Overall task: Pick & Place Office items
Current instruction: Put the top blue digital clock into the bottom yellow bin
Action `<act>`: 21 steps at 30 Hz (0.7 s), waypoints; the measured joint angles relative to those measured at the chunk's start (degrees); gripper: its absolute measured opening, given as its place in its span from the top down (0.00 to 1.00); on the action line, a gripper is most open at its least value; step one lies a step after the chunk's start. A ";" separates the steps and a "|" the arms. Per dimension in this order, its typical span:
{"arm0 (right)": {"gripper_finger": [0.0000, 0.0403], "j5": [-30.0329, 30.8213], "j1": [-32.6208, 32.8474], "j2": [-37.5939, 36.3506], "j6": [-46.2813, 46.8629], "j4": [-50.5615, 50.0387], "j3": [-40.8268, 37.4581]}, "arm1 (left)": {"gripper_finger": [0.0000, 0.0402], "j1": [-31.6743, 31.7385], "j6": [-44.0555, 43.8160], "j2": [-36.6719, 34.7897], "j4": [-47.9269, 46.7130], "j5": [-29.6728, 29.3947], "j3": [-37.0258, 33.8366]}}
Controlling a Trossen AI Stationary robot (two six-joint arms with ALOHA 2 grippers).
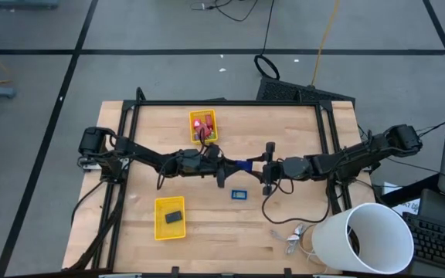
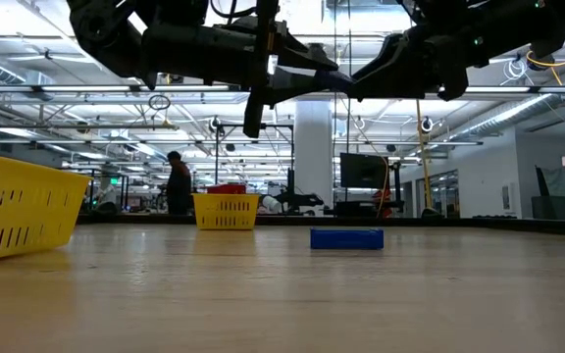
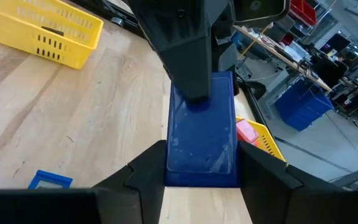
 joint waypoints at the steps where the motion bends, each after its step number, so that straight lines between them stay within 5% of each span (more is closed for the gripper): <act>1: 0.58 -0.03 0.00 0.00 0.91 -0.02 0.00 | 0.81 0.00 0.80 0.00 0.03 0.06 0.00; 8: 0.53 -0.30 -0.02 -0.55 7.81 -0.97 0.00 | 0.83 1.04 5.39 -2.00 -3.24 2.44 0.04; 21: 0.54 -0.52 -0.02 -9.79 17.72 -9.60 -0.11 | 0.85 -2.29 13.59 -14.71 -23.99 4.56 -0.04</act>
